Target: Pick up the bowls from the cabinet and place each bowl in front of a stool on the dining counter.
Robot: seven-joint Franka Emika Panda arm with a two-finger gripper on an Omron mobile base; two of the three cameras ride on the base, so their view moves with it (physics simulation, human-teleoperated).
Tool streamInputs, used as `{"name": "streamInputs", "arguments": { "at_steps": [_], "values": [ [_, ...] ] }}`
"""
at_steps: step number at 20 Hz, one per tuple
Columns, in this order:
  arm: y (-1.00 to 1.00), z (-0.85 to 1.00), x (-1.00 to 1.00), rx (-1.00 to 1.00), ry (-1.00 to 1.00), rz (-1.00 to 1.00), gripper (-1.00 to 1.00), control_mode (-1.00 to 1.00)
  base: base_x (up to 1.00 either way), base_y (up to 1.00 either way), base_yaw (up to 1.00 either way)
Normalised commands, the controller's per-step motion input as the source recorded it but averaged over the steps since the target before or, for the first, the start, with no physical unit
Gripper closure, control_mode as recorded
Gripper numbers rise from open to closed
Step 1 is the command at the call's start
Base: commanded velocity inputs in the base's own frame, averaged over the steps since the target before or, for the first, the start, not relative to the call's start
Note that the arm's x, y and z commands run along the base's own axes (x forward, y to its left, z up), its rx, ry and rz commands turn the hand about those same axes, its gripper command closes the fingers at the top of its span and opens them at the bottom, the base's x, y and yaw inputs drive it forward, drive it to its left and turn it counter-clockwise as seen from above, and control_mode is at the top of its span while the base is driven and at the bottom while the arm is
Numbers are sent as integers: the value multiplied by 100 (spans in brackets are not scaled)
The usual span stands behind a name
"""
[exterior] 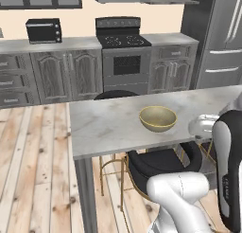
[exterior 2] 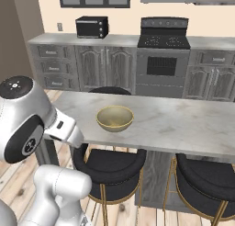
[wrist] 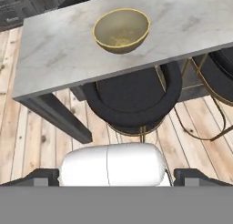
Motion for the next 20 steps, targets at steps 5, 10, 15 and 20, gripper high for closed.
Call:
{"name": "streamInputs", "arguments": {
  "at_steps": [5, 10, 15, 20],
  "values": [
    [31, 7, -17, -19, -1, 0, -100, -100, 0, 0, 0],
    [32, 11, 2, -15, 4, 1, -100, -100, 0, 0, 0],
    [0, -1, 27, 2, 14, 7, -100, -100, 0, 0, 0],
    [0, 0, 4, 0, 9, 1, -100, -100, 0, 0, 0]
  ]
}}
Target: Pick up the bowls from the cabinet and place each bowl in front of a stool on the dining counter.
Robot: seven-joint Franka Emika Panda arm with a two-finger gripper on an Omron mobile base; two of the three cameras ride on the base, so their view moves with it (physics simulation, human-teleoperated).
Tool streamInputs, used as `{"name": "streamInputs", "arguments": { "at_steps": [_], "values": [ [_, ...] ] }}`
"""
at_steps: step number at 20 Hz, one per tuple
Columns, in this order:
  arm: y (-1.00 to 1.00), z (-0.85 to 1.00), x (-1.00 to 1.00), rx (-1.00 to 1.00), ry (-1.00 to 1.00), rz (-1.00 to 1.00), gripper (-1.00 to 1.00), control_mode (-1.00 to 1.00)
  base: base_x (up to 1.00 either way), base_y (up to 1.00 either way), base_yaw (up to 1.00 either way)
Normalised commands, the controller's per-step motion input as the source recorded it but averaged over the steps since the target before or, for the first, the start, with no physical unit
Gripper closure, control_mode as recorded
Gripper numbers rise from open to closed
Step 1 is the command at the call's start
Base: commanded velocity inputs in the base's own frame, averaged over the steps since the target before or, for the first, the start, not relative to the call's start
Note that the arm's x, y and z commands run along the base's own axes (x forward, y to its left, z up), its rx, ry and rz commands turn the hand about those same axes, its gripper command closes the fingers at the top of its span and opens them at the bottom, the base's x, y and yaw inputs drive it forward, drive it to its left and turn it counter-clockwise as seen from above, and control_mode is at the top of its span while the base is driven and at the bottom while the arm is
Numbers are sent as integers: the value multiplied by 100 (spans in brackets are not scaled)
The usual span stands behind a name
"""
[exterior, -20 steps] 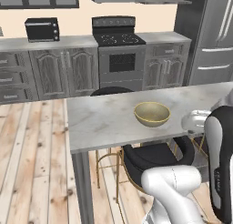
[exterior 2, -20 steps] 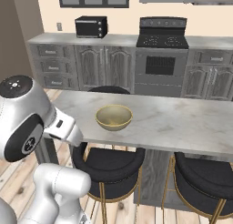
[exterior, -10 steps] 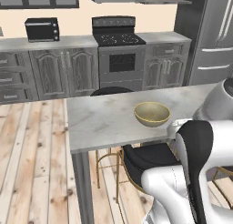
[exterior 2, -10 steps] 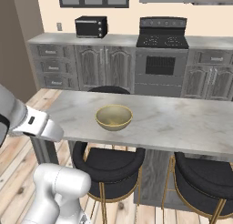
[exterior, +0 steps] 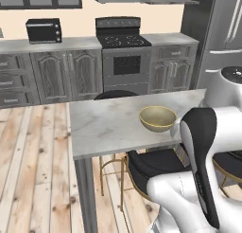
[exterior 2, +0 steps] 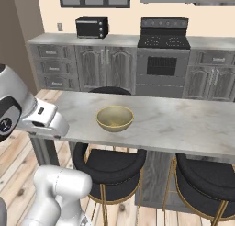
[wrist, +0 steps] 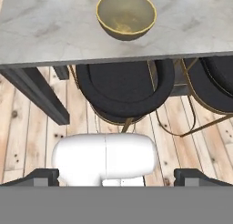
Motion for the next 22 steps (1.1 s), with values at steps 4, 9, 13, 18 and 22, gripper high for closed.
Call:
{"name": "streamInputs", "arguments": {
  "at_steps": [4, 9, 13, 18, 22],
  "values": [
    [0, 0, 0, 0, 0, 0, -100, -100, 0, 0, 0],
    [-3, 0, -5, 0, 0, 0, -100, -100, 0, 0, 0],
    [-11, -1, 0, 0, 0, 0, -100, 100, -6, -68, -14],
    [0, 0, 0, 0, 0, 0, -100, 100, -11, -94, -49],
    [0, 0, 0, 0, 0, 0, -100, 100, -8, -88, -45]
  ]
}}
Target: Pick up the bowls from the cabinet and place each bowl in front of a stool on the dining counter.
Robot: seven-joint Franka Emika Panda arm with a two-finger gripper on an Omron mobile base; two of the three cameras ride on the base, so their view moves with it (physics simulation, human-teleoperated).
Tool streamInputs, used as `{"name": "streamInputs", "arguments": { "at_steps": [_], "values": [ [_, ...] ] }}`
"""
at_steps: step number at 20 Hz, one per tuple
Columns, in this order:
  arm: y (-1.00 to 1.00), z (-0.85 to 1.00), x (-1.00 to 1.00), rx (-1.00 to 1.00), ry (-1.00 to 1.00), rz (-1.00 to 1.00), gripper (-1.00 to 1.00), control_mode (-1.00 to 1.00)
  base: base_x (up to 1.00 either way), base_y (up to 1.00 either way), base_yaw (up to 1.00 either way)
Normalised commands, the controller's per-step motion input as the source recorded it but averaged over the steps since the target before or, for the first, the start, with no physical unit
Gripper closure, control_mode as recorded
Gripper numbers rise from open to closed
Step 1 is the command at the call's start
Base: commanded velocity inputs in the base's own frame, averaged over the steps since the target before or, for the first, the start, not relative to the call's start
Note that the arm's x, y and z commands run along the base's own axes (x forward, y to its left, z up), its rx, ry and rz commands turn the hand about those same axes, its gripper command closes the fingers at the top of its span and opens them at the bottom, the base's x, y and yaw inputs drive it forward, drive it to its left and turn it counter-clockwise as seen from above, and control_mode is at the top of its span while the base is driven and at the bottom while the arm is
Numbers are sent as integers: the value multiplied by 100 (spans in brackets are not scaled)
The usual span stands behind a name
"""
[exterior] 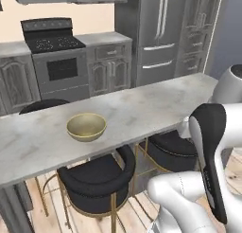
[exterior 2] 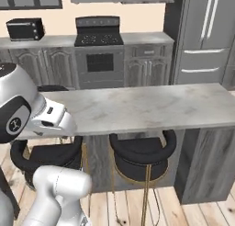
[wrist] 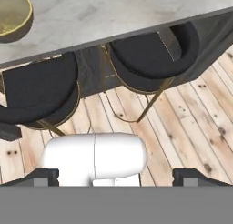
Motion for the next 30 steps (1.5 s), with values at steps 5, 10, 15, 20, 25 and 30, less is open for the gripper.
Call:
{"name": "streamInputs", "arguments": {
  "at_steps": [5, 10, 15, 20, 25, 30],
  "values": [
    [0, 0, 0, 0, 0, 0, -100, 100, -3, -88, -53],
    [0, 0, 0, 0, 0, 0, -100, 100, -3, -54, -68],
    [0, 0, 0, 0, 0, 0, -100, 100, 45, -64, -67],
    [0, 0, 0, 0, 0, 0, -100, 100, 100, -51, -48],
    [0, 0, 0, 0, 0, 0, -100, 100, 100, -60, -39],
    [0, 0, 0, 0, 0, 0, -100, 100, 100, -52, -36]
  ]
}}
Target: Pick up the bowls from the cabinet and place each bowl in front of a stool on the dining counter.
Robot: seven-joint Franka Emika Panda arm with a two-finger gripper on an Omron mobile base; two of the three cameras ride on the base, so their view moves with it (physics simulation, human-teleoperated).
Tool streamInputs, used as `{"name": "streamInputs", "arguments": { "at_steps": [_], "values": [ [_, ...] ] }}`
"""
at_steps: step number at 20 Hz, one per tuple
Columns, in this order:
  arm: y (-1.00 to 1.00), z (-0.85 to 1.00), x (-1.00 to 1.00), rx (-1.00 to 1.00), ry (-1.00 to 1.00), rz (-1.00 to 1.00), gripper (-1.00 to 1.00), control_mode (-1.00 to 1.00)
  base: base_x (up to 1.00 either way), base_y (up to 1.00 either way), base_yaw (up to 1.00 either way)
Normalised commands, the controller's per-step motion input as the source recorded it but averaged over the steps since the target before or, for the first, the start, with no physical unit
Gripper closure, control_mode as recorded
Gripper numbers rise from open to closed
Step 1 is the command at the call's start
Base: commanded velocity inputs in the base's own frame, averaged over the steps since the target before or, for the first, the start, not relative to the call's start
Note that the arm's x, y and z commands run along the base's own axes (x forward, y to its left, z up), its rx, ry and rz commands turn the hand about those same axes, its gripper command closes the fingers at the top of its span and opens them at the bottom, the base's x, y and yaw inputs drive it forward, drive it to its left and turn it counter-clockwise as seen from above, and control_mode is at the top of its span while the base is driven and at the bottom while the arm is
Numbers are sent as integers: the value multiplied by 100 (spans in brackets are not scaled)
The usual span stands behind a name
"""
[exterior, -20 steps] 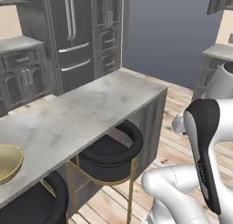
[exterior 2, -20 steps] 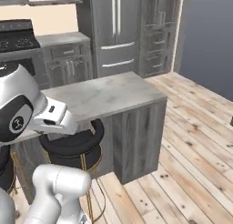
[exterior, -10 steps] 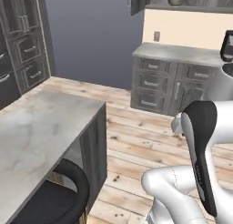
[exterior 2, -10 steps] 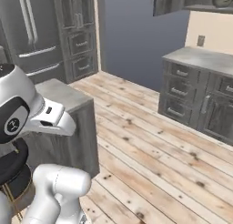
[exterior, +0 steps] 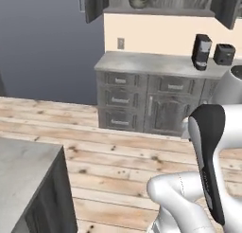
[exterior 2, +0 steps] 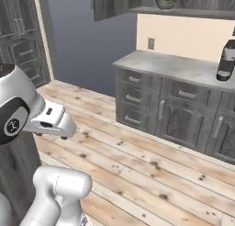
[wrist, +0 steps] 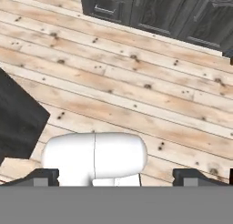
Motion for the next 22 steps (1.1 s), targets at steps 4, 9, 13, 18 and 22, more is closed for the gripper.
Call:
{"name": "streamInputs", "arguments": {
  "at_steps": [4, 9, 13, 18, 22],
  "values": [
    [0, 0, 0, 0, 0, 0, -100, 100, 100, -24, -40],
    [0, 0, 0, 0, 0, 0, -100, 100, 100, 9, -54],
    [0, 0, 0, 0, 0, 0, -100, 100, 100, 11, -37],
    [0, 0, 0, 0, 0, 0, -100, 100, 100, 25, 5],
    [0, 0, 0, 0, 0, 0, -100, 100, 100, 11, 25]
  ]
}}
